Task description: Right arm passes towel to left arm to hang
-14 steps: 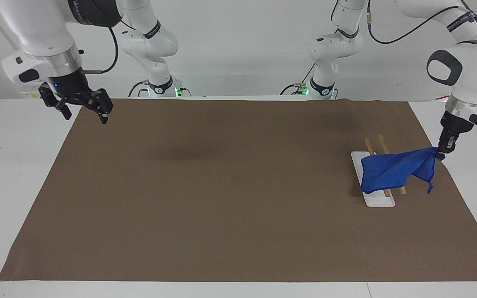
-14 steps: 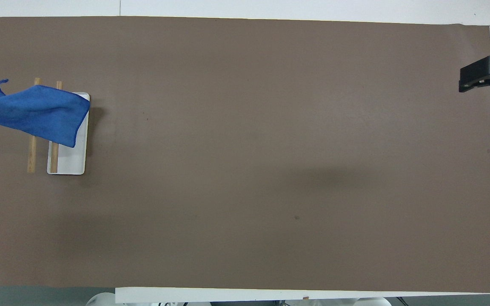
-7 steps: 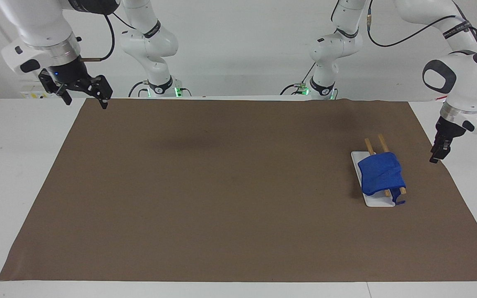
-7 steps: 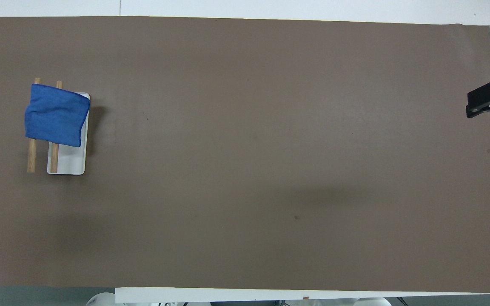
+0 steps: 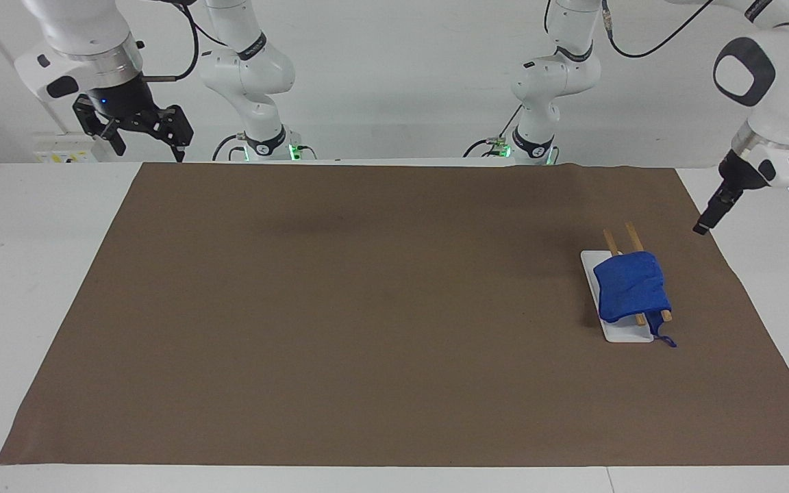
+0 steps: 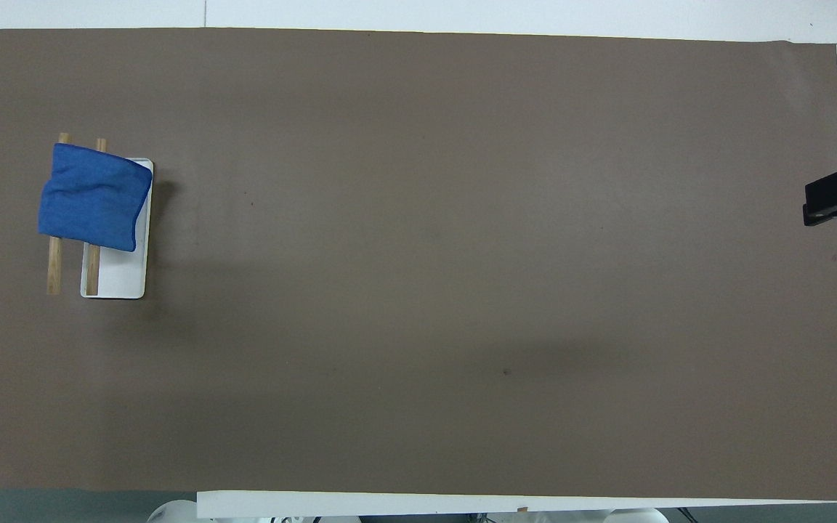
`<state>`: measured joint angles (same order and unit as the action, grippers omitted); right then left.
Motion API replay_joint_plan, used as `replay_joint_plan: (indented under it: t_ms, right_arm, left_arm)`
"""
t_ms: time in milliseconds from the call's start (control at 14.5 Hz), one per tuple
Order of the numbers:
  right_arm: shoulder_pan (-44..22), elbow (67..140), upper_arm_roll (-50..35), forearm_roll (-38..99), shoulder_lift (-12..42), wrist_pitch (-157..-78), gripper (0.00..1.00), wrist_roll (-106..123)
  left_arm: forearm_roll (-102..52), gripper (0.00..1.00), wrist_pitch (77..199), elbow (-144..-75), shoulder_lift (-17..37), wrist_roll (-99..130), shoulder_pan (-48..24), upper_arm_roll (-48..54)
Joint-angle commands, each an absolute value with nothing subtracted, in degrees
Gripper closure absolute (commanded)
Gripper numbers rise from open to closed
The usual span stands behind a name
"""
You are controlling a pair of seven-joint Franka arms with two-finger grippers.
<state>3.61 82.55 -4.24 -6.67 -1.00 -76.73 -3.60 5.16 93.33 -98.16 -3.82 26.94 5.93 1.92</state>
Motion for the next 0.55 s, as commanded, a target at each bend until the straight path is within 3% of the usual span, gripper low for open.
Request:
replay_joint_plan:
  t_ms: [0,207,483]
  right_arm:
    - [3.5,84.0,-2.9,-6.7,-0.4,-77.8,0.00,-2.1]
    - [3.0,83.9,-3.0,-6.3,-0.3,-77.9,0.00,-2.1]
    - [2.7,84.5,-3.2,-6.2,-0.8,-76.3,0.00,-2.2]
  left_arm:
    - [5.1,0.00,80.5,-86.6,0.3,15.9,2.3,1.5]
    - [1.7,0.00,71.4,-76.6,6.0,12.1,0.6,1.7]
    - [0.9,0.00,68.1,-75.7,6.6,3.4,0.5,2.5]
